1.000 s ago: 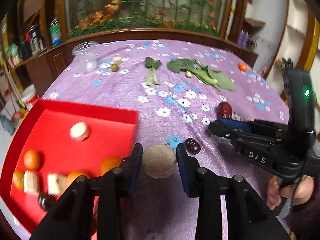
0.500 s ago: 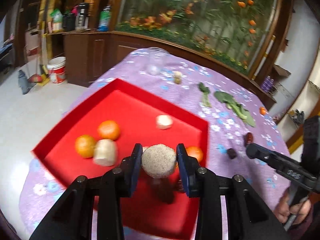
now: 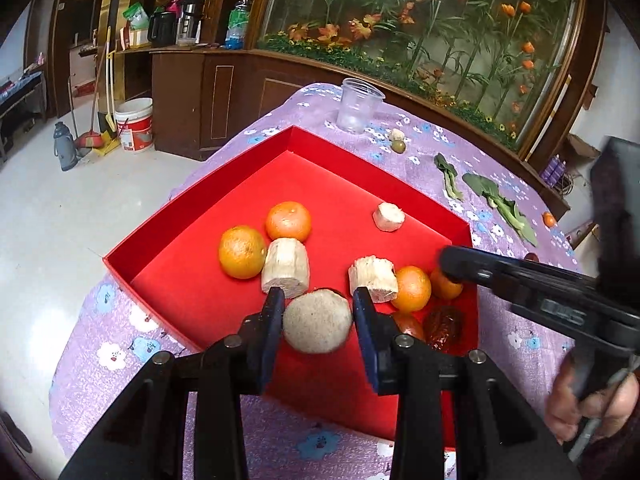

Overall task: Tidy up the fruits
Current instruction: 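Carry the taro and plum over the red tray and open both grippers, then move both open grippers back toward the remaining plum and red date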

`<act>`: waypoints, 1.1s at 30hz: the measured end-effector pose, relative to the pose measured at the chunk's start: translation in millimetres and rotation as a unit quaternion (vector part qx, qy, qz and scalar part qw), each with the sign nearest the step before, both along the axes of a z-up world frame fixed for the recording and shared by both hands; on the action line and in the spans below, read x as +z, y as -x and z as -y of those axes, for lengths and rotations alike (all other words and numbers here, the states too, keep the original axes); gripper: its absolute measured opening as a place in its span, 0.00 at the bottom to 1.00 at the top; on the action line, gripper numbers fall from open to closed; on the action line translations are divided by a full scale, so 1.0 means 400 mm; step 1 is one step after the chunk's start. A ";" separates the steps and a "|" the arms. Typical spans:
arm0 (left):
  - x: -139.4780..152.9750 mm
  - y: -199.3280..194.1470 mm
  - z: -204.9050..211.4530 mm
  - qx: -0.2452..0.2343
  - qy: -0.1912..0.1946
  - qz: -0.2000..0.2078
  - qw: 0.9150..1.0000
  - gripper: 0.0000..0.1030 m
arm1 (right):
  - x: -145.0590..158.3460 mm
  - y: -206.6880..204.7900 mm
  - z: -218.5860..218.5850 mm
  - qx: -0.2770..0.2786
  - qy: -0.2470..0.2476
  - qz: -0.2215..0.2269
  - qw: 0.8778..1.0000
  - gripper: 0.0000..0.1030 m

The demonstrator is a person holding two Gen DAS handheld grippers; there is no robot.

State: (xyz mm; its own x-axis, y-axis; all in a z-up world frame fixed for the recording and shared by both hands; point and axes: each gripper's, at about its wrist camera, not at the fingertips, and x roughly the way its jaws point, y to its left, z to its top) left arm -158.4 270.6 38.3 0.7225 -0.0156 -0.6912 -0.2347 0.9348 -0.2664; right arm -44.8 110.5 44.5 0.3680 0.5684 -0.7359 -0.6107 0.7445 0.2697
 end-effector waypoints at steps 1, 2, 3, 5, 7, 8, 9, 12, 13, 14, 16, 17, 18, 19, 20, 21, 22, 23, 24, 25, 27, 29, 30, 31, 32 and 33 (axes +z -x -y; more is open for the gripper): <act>0.001 0.004 -0.005 0.001 0.005 0.005 1.000 0.34 | -0.011 -0.012 -0.017 -0.002 0.002 -0.005 1.000 0.27; 0.002 0.008 -0.010 0.001 0.010 0.008 1.000 0.35 | -0.019 -0.019 -0.027 -0.003 0.003 -0.008 1.000 0.27; 0.005 0.012 -0.016 0.001 0.016 0.011 1.000 0.40 | -0.022 -0.023 -0.033 -0.005 0.003 -0.008 1.000 0.27; 0.009 0.019 -0.027 0.006 0.024 0.018 1.000 0.47 | -0.024 -0.030 -0.047 -0.010 0.002 0.000 1.000 0.29; 0.013 0.025 -0.036 0.008 0.029 0.022 0.999 0.49 | -0.024 -0.037 -0.054 -0.011 -0.004 -0.001 1.000 0.29; 0.013 0.027 -0.041 0.009 0.032 0.023 0.999 0.50 | -0.024 -0.040 -0.058 -0.012 -0.009 -0.005 1.000 0.29; 0.014 0.028 -0.044 0.010 0.036 0.023 0.999 0.53 | -0.024 -0.041 -0.060 -0.012 -0.011 -0.007 1.000 0.29; 0.012 0.029 -0.051 0.014 0.046 0.023 0.999 0.58 | -0.019 -0.040 -0.060 -0.012 -0.018 -0.010 1.000 0.36; 0.011 0.026 -0.053 0.015 0.047 0.022 0.999 0.58 | -0.014 -0.039 -0.055 -0.013 -0.023 -0.010 1.000 0.39; 0.010 0.025 -0.052 0.015 0.048 0.020 0.999 0.59 | -0.010 -0.038 -0.053 -0.014 -0.026 -0.009 1.000 0.40; 0.010 0.021 -0.049 0.016 0.051 0.017 0.998 0.59 | 0.000 -0.035 -0.042 -0.017 -0.031 -0.004 0.999 0.46; 0.011 0.021 -0.045 0.015 0.052 0.016 0.998 0.59 | 0.009 -0.033 -0.033 -0.020 -0.035 -0.002 0.999 0.46; 0.012 0.020 -0.042 0.015 0.052 0.016 0.998 0.59 | 0.017 -0.030 -0.026 -0.022 -0.038 0.000 0.999 0.47; 0.015 0.020 -0.037 0.013 0.050 0.016 0.999 0.60 | 0.027 -0.025 -0.010 -0.028 -0.044 0.003 0.999 0.48; 0.019 0.021 -0.032 0.012 0.048 0.017 0.999 0.60 | 0.033 -0.023 0.000 -0.033 -0.047 0.004 0.998 0.50; 0.023 0.021 -0.028 0.011 0.046 0.017 0.999 0.63 | 0.040 -0.019 0.020 -0.041 -0.056 0.003 0.998 0.52; 0.027 0.021 -0.021 0.009 0.042 0.018 0.999 0.66 | 0.044 -0.017 0.039 -0.046 -0.064 0.001 0.997 0.54; 0.031 0.021 -0.013 0.008 0.038 0.017 0.999 0.67 | 0.047 -0.014 0.052 -0.050 -0.069 -0.001 0.996 0.55; 0.033 0.021 -0.006 0.006 0.033 0.017 0.999 0.68 | 0.050 -0.006 0.071 -0.055 -0.073 -0.002 0.996 0.56; 0.037 0.021 0.004 0.003 0.026 0.015 1.000 0.68 | 0.052 0.003 0.093 -0.061 -0.075 0.000 0.995 0.57; 0.041 0.020 0.027 -0.004 0.010 0.011 1.000 0.68 | 0.052 0.021 0.126 -0.070 -0.074 0.005 0.995 0.59; 0.045 0.021 0.055 -0.014 -0.004 0.009 1.000 0.68 | 0.045 0.040 0.164 -0.086 -0.067 0.011 0.994 0.61; 0.048 0.022 0.070 -0.019 -0.012 0.008 1.000 0.68 | 0.043 0.046 0.176 -0.089 -0.067 0.011 0.994 0.61; 0.051 0.020 0.088 -0.024 -0.022 0.007 0.999 0.68 | 0.037 0.056 0.195 -0.096 -0.066 0.010 0.993 0.62; 0.055 0.020 0.108 -0.031 -0.032 0.007 0.999 0.68 | 0.033 0.062 0.206 -0.100 -0.064 0.010 0.993 0.62; 0.057 0.022 0.120 -0.035 -0.038 0.006 0.999 0.68 | 0.030 0.069 0.217 -0.104 -0.062 0.011 0.993 0.62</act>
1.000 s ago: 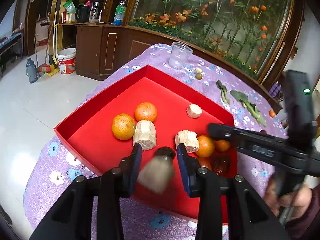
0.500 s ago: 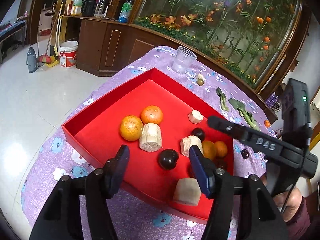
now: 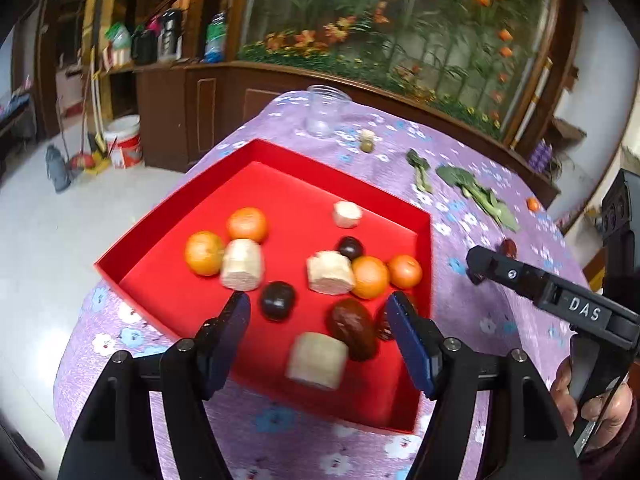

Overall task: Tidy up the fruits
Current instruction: 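Move both open grippers back toward the remaining plum and red date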

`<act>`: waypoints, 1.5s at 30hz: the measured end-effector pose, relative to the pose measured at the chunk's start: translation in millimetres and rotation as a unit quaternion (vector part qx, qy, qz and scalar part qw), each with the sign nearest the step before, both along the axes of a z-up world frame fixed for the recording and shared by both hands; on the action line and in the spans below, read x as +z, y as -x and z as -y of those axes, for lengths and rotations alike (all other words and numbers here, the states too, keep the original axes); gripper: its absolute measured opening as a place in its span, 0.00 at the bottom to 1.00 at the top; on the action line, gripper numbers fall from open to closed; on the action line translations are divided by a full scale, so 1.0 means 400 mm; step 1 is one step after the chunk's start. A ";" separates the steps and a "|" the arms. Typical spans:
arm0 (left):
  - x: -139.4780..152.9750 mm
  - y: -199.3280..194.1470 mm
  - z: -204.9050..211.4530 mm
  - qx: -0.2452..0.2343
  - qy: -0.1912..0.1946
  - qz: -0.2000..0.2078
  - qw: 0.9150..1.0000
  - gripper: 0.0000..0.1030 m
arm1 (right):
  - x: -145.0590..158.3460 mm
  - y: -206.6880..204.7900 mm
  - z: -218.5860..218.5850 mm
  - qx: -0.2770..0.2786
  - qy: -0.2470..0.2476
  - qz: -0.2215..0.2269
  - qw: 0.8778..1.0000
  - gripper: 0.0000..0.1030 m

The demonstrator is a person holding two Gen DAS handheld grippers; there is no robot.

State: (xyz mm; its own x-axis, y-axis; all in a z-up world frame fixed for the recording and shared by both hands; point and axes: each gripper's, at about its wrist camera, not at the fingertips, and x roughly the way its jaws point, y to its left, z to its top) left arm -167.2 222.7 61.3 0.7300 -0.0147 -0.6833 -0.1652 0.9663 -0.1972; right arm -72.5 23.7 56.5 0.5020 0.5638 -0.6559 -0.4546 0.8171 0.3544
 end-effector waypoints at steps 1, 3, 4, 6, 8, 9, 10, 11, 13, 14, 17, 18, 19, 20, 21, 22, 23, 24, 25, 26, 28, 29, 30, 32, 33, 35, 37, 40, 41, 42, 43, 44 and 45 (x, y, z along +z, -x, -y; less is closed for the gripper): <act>0.003 0.001 0.017 -0.004 -0.010 -0.001 1.000 0.68 | -0.003 0.007 0.012 -0.004 0.003 0.002 1.000 0.62; 0.010 0.003 0.048 -0.011 -0.032 -0.004 0.999 0.68 | -0.007 0.018 0.029 -0.012 0.008 0.005 1.000 0.62; 0.012 0.006 0.057 -0.013 -0.038 -0.004 0.999 0.68 | -0.009 0.023 0.040 -0.017 0.009 0.006 1.000 0.62; 0.019 0.013 0.081 -0.016 -0.052 -0.004 0.999 0.68 | -0.011 0.025 0.056 -0.020 0.004 0.007 1.000 0.62; 0.026 0.017 0.094 -0.018 -0.061 -0.004 0.998 0.68 | -0.009 0.033 0.075 -0.022 0.000 0.009 1.000 0.62; 0.029 0.019 0.104 -0.020 -0.066 -0.004 0.998 0.68 | -0.008 0.037 0.080 -0.023 -0.001 0.011 1.000 0.62; 0.031 0.020 0.110 -0.021 -0.069 -0.004 0.997 0.68 | -0.006 0.041 0.088 -0.025 -0.001 0.014 1.000 0.63; 0.034 0.022 0.120 -0.023 -0.073 -0.004 0.997 0.68 | -0.004 0.046 0.099 -0.028 -0.003 0.017 0.999 0.63; 0.036 0.023 0.140 -0.027 -0.081 -0.006 0.996 0.68 | -0.002 0.055 0.122 -0.033 -0.006 0.023 0.999 0.65; 0.037 0.022 0.150 -0.029 -0.084 -0.007 0.996 0.68 | -0.001 0.058 0.130 -0.035 -0.006 0.025 0.999 0.66; 0.034 0.015 0.179 -0.038 -0.096 -0.013 0.995 0.68 | -0.003 0.063 0.164 -0.044 -0.010 0.029 0.999 0.67; 0.033 0.013 0.190 -0.041 -0.100 -0.015 0.994 0.68 | -0.004 0.064 0.180 -0.048 -0.013 0.029 0.998 0.67; 0.032 0.011 0.201 -0.045 -0.103 -0.017 0.993 0.68 | -0.006 0.063 0.193 -0.052 -0.016 0.028 0.998 0.67; 0.030 0.008 0.210 -0.048 -0.107 -0.019 0.993 0.68 | -0.007 0.062 0.204 -0.055 -0.018 0.027 0.998 0.67; 0.028 0.006 0.220 -0.051 -0.112 -0.021 0.992 0.68 | -0.009 0.060 0.219 -0.060 -0.021 0.025 0.998 0.67; 0.024 0.003 0.231 -0.056 -0.116 -0.024 0.991 0.69 | -0.009 0.058 0.227 -0.062 -0.023 0.024 0.998 0.67; 0.022 0.000 0.241 -0.059 -0.119 -0.026 0.991 0.69 | -0.010 0.056 0.243 -0.067 -0.026 0.022 0.997 0.67; 0.020 -0.003 0.251 -0.062 -0.123 -0.029 0.990 0.69 | -0.013 0.054 0.259 -0.073 -0.031 0.019 0.997 0.67; 0.018 -0.007 0.260 -0.064 -0.126 -0.030 0.989 0.69 | -0.016 0.054 0.269 -0.076 -0.033 0.018 0.996 0.68; 0.015 -0.010 0.267 -0.066 -0.129 -0.032 0.989 0.69 | -0.021 0.051 0.286 -0.081 -0.037 0.014 0.996 0.68; 0.010 -0.018 0.280 -0.071 -0.133 -0.036 0.988 0.70 | -0.028 0.053 0.307 -0.086 -0.041 0.009 0.995 0.71; 0.006 -0.022 0.283 -0.073 -0.134 -0.038 0.988 0.71 | -0.031 0.054 0.315 -0.087 -0.042 0.007 0.995 0.71; 0.002 -0.026 0.286 -0.075 -0.134 -0.041 0.987 0.72 | -0.034 0.055 0.324 -0.089 -0.042 0.006 0.995 0.71; -0.006 -0.033 0.290 -0.080 -0.131 -0.046 0.987 0.72 | -0.037 0.061 0.340 -0.091 -0.040 0.006 0.995 0.71; -0.010 -0.037 0.291 -0.083 -0.127 -0.047 0.987 0.72 | -0.037 0.064 0.349 -0.092 -0.038 0.006 0.995 0.71; -0.016 -0.046 0.292 -0.090 -0.115 -0.050 0.988 0.72 | -0.035 0.067 0.366 -0.096 -0.035 0.006 0.995 0.71; -0.018 -0.057 0.291 -0.099 -0.102 -0.050 0.989 0.72 | -0.031 0.063 0.390 -0.102 -0.028 0.004 0.994 0.71; -0.016 -0.081 0.298 -0.109 -0.087 -0.046 0.989 0.72 | -0.020 0.045 0.416 -0.114 -0.006 0.008 0.993 0.71; -0.014 -0.092 0.305 -0.116 -0.080 -0.044 0.989 0.72 | -0.015 0.028 0.428 -0.120 0.005 0.010 0.993 0.71; -0.013 -0.103 0.311 -0.122 -0.074 -0.043 0.989 0.72 | -0.013 0.011 0.434 -0.124 0.011 0.007 0.992 0.71; -0.012 -0.121 0.321 -0.133 -0.064 -0.042 0.988 0.72 | -0.010 0.000 0.438 -0.126 0.013 0.005 0.992 0.71; -0.013 -0.132 0.329 -0.139 -0.057 -0.042 0.988 0.72 | -0.008 -0.025 0.443 -0.128 0.013 -0.001 0.992 0.71; -0.013 -0.147 0.338 -0.147 -0.049 -0.042 0.987 0.72 | -0.007 -0.044 0.446 -0.129 0.013 -0.005 0.992 0.71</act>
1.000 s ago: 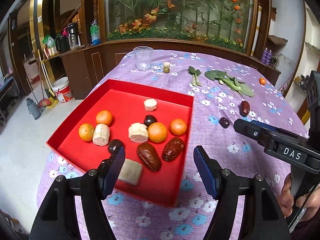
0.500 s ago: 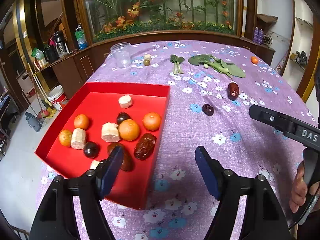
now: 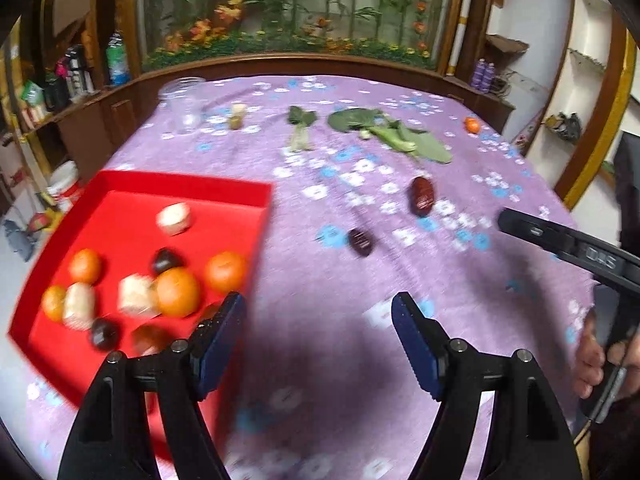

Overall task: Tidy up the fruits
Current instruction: 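Move both open grippers back toward the remaining plum and red date, then grasp a dark plum with the left gripper while the right gripper grasps a red date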

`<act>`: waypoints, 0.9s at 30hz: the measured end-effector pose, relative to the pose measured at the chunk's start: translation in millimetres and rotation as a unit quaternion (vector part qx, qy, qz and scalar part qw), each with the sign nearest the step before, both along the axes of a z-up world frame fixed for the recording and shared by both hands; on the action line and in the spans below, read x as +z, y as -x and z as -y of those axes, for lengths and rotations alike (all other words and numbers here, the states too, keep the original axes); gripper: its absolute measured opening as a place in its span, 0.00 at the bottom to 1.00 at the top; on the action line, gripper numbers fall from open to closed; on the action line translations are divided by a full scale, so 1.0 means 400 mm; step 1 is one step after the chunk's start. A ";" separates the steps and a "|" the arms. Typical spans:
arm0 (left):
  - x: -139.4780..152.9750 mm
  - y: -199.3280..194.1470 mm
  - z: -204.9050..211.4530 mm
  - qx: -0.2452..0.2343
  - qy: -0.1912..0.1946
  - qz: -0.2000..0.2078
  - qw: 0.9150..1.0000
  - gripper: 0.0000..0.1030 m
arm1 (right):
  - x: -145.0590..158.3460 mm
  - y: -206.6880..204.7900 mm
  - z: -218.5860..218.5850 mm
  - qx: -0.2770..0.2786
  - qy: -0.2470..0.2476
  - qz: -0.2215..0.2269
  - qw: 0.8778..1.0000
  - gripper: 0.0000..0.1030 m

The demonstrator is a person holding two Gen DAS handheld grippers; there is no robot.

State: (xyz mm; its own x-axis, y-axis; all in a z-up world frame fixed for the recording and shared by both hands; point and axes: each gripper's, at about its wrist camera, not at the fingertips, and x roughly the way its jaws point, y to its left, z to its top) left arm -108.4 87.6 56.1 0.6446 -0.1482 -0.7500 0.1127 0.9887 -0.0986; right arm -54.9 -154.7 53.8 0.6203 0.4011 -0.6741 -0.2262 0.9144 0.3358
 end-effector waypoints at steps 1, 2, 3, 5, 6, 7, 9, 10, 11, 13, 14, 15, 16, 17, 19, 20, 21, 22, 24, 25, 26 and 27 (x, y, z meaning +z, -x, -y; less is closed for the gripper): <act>-0.002 -0.016 0.011 -0.009 0.007 0.001 1.000 0.72 | 0.001 -0.020 0.000 0.001 -0.003 -0.004 1.000 0.71; -0.004 -0.028 0.021 -0.014 0.008 0.002 1.000 0.72 | 0.001 -0.044 -0.004 0.002 -0.004 -0.008 1.000 0.71; -0.009 -0.045 0.034 -0.017 0.004 0.003 1.000 0.72 | 0.000 -0.067 -0.012 0.001 -0.001 -0.010 1.000 0.71; -0.018 -0.067 0.052 -0.023 0.000 0.004 1.000 0.72 | -0.006 -0.098 -0.032 0.005 0.006 -0.013 1.000 0.71; -0.024 -0.081 0.059 -0.026 0.000 0.003 1.000 0.71 | -0.011 -0.113 -0.046 0.008 0.008 -0.015 1.000 0.71; -0.028 -0.092 0.064 -0.029 0.004 0.001 1.000 0.69 | -0.019 -0.130 -0.060 0.010 0.011 -0.019 1.000 0.71; -0.042 -0.119 0.071 -0.034 0.008 -0.006 0.999 0.51 | -0.035 -0.157 -0.086 0.015 0.017 -0.025 0.999 0.71; -0.048 -0.130 0.073 -0.035 0.009 -0.010 0.999 0.45 | -0.045 -0.173 -0.101 0.016 0.024 -0.027 0.999 0.71; -0.057 -0.143 0.075 -0.037 0.013 -0.016 0.999 0.44 | -0.051 -0.181 -0.109 0.016 0.029 -0.027 0.999 0.71; -0.071 -0.162 0.078 -0.038 0.018 -0.024 0.999 0.41 | -0.063 -0.192 -0.122 0.016 0.039 -0.025 0.999 0.67; -0.076 -0.169 0.079 -0.038 0.019 -0.025 0.999 0.41 | -0.067 -0.194 -0.124 0.016 0.042 -0.023 0.999 0.66; -0.081 -0.175 0.079 -0.038 0.021 -0.026 0.999 0.41 | -0.070 -0.197 -0.124 0.017 0.044 -0.020 0.999 0.65; -0.086 -0.183 0.080 -0.038 0.023 -0.028 0.999 0.41 | -0.073 -0.198 -0.125 0.018 0.046 -0.017 0.999 0.65; -0.091 -0.189 0.081 -0.038 0.024 -0.030 0.999 0.41 | -0.077 -0.200 -0.125 0.019 0.049 -0.014 0.998 0.64; -0.104 -0.204 0.081 -0.037 0.029 -0.038 0.998 0.41 | -0.085 -0.207 -0.122 0.017 0.050 -0.016 0.998 0.62; -0.110 -0.211 0.082 -0.037 0.032 -0.041 0.998 0.41 | -0.089 -0.211 -0.121 0.018 0.048 -0.018 0.999 0.62; -0.116 -0.216 0.084 -0.038 0.036 -0.044 0.998 0.41 | -0.093 -0.216 -0.121 0.018 0.048 -0.020 0.999 0.62; -0.120 -0.220 0.087 -0.039 0.037 -0.046 0.997 0.41 | -0.096 -0.218 -0.120 0.018 0.047 -0.021 0.998 0.62; -0.123 -0.224 0.093 -0.040 0.034 -0.042 0.998 0.41 | -0.100 -0.220 -0.122 0.020 0.048 -0.021 0.998 0.62; -0.123 -0.225 0.097 -0.041 0.031 -0.039 0.998 0.41 | -0.101 -0.221 -0.125 0.022 0.050 -0.020 0.998 0.61; -0.125 -0.227 0.100 -0.042 0.030 -0.037 0.998 0.41 | -0.103 -0.222 -0.128 0.023 0.052 -0.019 0.998 0.60; -0.126 -0.226 0.105 -0.043 0.028 -0.032 0.998 0.41 | -0.105 -0.222 -0.131 0.023 0.055 -0.019 0.998 0.60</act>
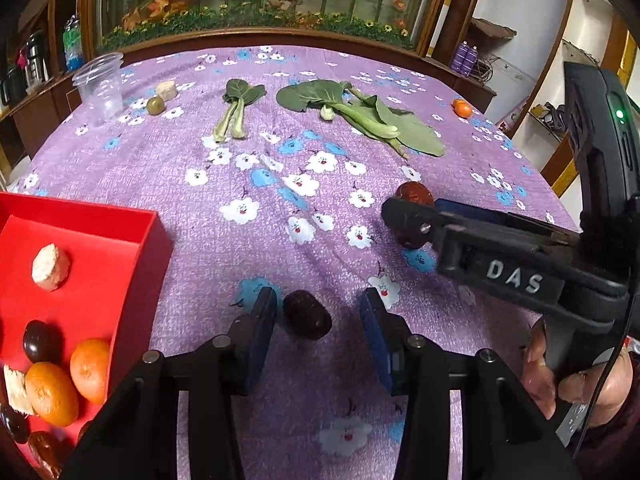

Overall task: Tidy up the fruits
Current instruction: 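Grasp a dark plum with the left gripper while the right gripper grasps a red date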

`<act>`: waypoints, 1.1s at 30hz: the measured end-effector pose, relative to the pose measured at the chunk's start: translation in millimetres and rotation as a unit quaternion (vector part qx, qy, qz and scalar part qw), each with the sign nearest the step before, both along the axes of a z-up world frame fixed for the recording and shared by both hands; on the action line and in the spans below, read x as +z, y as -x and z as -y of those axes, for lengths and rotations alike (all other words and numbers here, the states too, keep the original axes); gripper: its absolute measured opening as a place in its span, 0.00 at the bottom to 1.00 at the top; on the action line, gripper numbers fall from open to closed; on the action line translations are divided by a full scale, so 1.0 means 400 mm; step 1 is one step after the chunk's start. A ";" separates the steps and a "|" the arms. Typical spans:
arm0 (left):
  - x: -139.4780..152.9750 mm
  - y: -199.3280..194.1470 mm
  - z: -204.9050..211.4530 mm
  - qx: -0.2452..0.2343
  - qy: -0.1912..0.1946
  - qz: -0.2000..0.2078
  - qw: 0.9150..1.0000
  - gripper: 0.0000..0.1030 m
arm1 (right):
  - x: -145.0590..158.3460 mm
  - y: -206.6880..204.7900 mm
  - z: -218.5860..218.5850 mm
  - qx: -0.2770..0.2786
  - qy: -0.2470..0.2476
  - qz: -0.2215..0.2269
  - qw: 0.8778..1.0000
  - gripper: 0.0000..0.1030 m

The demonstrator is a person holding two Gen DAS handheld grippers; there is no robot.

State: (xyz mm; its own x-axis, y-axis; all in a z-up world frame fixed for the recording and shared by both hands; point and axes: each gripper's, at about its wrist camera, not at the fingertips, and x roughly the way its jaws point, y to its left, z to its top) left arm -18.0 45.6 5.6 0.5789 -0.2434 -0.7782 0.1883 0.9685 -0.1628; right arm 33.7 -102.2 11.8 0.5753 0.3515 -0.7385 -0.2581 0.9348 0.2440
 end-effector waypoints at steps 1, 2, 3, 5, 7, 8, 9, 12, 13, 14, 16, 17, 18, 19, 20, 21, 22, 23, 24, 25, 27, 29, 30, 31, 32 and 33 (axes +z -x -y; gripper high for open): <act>-0.001 0.001 0.004 -0.001 -0.003 0.004 1.000 0.41 | -0.003 -0.001 -0.004 0.002 0.002 -0.001 1.000 0.56; -0.003 0.006 0.009 -0.002 -0.011 0.011 1.000 0.40 | -0.007 -0.002 -0.010 0.005 0.005 -0.004 1.000 0.52; -0.003 0.009 0.015 -0.003 -0.018 0.015 1.000 0.34 | -0.009 -0.001 -0.014 0.005 0.010 -0.004 1.000 0.47; -0.004 0.013 0.023 -0.014 -0.020 0.018 1.000 0.18 | -0.010 0.001 -0.023 0.009 0.020 0.001 1.000 0.42; 0.001 0.018 0.022 -0.013 -0.019 0.026 0.999 0.18 | -0.011 0.002 -0.023 0.009 0.019 0.002 1.000 0.40; 0.003 0.019 0.020 -0.011 -0.017 0.029 0.999 0.18 | -0.011 0.003 -0.022 0.008 0.019 0.002 1.000 0.40; 0.005 0.021 0.014 -0.006 -0.013 0.032 0.999 0.17 | -0.011 0.004 -0.021 0.007 0.019 0.003 1.000 0.39; 0.009 0.023 -0.005 0.004 0.009 0.033 0.999 0.17 | -0.001 0.010 -0.011 -0.001 0.015 0.014 1.000 0.35; 0.009 0.024 -0.009 0.005 0.016 0.035 0.999 0.17 | 0.004 0.014 -0.006 -0.005 0.014 0.020 1.000 0.34; 0.010 0.025 -0.011 0.005 0.022 0.036 0.999 0.17 | 0.007 0.017 -0.002 -0.008 0.014 0.023 1.000 0.33; 0.009 0.024 -0.016 0.001 0.034 0.036 0.999 0.17 | 0.011 0.021 0.003 -0.010 0.013 0.027 0.999 0.32; 0.009 0.023 -0.017 0.000 0.038 0.035 0.999 0.17 | 0.010 0.024 0.006 -0.011 0.013 0.027 1.000 0.32; 0.009 0.023 -0.019 -0.001 0.042 0.034 0.999 0.17 | 0.010 0.025 0.006 -0.011 0.012 0.027 1.000 0.32; 0.009 0.022 -0.021 -0.002 0.047 0.034 0.998 0.17 | 0.011 0.028 0.007 -0.011 0.011 0.028 0.999 0.32; 0.008 0.022 -0.024 -0.002 0.052 0.034 0.998 0.17 | 0.011 0.032 0.010 -0.012 0.010 0.029 0.999 0.32; 0.008 0.022 -0.027 -0.002 0.057 0.033 0.998 0.17 | 0.011 0.034 0.013 -0.013 0.009 0.030 0.999 0.32; 0.007 0.022 -0.030 -0.001 0.060 0.033 0.998 0.17 | 0.012 0.036 0.016 -0.015 0.007 0.031 0.999 0.32; 0.007 0.023 -0.032 0.001 0.063 0.032 0.998 0.17 | 0.013 0.039 0.021 -0.017 0.003 0.032 0.999 0.32; 0.007 0.023 -0.034 0.003 0.065 0.032 0.997 0.17 | 0.015 0.043 0.025 -0.020 0.001 0.034 0.999 0.32; 0.007 0.023 -0.036 0.005 0.066 0.032 0.997 0.17 | 0.017 0.045 0.029 -0.023 -0.002 0.035 0.999 0.32; 0.008 0.026 -0.038 0.007 0.066 0.034 0.997 0.17 | 0.028 0.052 0.044 -0.034 -0.016 0.034 0.999 0.32; 0.013 0.031 -0.040 0.006 0.067 0.038 0.997 0.17 | 0.047 0.068 0.063 -0.043 -0.034 0.035 0.998 0.32; 0.021 0.037 -0.044 0.007 0.071 0.045 0.996 0.17 | 0.056 0.080 0.071 -0.046 -0.043 0.037 0.997 0.32; 0.030 0.042 -0.049 0.009 0.071 0.051 0.996 0.17 | 0.069 0.099 0.082 -0.050 -0.055 0.038 0.997 0.32; 0.046 0.056 -0.056 0.015 0.067 0.064 0.996 0.17 | 0.075 0.110 0.086 -0.051 -0.061 0.038 0.996 0.32; 0.062 0.072 -0.062 0.018 0.068 0.076 0.995 0.17 | 0.084 0.129 0.090 -0.052 -0.067 0.038 0.996 0.32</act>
